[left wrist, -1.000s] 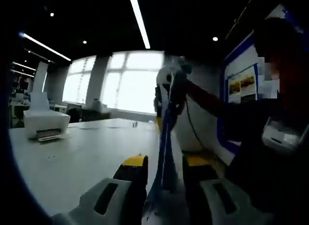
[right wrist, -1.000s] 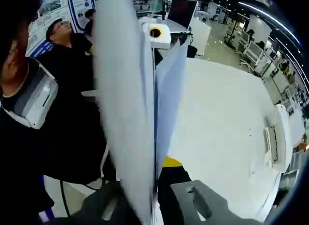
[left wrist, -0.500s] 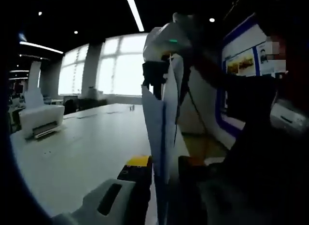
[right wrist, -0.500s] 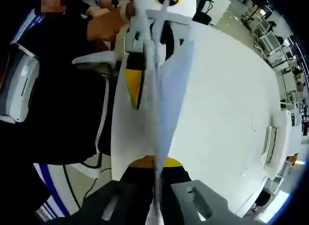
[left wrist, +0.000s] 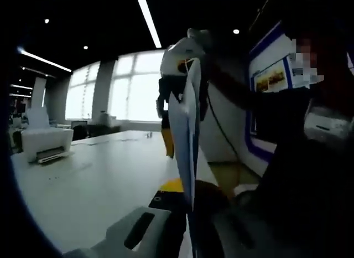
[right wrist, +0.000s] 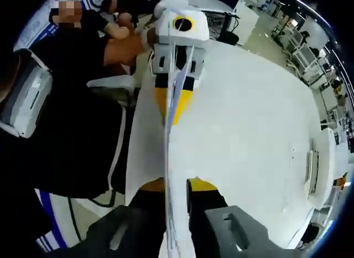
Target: Organize the stack of printing papers by aligning and flattening the scattered papers on the table
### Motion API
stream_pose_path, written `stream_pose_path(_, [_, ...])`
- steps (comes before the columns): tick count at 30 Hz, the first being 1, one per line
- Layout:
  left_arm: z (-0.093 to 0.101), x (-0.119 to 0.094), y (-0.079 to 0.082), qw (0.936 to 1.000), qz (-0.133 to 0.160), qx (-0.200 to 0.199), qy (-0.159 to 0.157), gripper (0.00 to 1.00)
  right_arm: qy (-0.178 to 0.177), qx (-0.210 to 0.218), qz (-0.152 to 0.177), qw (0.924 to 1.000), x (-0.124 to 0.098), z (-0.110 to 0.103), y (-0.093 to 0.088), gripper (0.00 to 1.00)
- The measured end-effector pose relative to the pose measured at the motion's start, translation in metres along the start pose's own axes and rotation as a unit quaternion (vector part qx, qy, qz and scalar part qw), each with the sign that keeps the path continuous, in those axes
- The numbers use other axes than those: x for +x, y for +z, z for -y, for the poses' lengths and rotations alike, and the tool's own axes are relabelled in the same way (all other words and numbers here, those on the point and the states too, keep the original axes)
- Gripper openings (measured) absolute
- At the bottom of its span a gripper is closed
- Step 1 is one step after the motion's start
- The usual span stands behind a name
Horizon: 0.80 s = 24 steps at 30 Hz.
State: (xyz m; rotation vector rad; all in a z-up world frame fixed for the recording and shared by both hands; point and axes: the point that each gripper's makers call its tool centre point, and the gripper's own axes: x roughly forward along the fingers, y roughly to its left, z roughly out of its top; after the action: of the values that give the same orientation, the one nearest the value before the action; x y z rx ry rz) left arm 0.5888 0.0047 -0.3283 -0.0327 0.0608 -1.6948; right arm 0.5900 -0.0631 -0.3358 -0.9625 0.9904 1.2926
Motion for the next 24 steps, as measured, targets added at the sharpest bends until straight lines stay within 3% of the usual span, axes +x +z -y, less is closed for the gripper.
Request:
stream_pose_path(5, [-0.005, -0.008, -0.002, 0.9999, 0.013, -0.006, 0.007, 0.06, -0.01, 0.029, 0.083, 0.996, -0.012, 0.007, -0.018, 0.21])
stream_pose_path(11, [-0.008, -0.015, -0.003, 0.9993, 0.03, -0.02, 0.012, 0.05, -0.036, 0.065, 0.16, 0.9843, -0.016, 0.009, -0.051, 0.29])
stream_pose_path(16, [-0.007, -0.019, 0.007, 0.9978, 0.061, -0.025, 0.012, 0.05, -0.067, 0.093, 0.242, 0.9634, -0.017, 0.017, -0.068, 0.39])
stream_pose_path(19, [-0.009, -0.022, 0.006, 0.9972, 0.067, -0.028, 0.016, 0.05, -0.095, 0.099, 0.316, 0.9387, -0.02, 0.023, -0.077, 0.43])
stream_pose_path(22, [-0.008, -0.022, 0.005, 0.9966, 0.074, -0.034, 0.017, 0.05, -0.097, 0.138, 0.404, 0.8991, -0.016, 0.03, -0.085, 0.48])
stream_pose_path(24, [-0.008, -0.021, 0.005, 0.9959, 0.079, -0.04, 0.016, 0.05, -0.073, 0.161, 0.456, 0.8724, -0.011, 0.03, -0.085, 0.47])
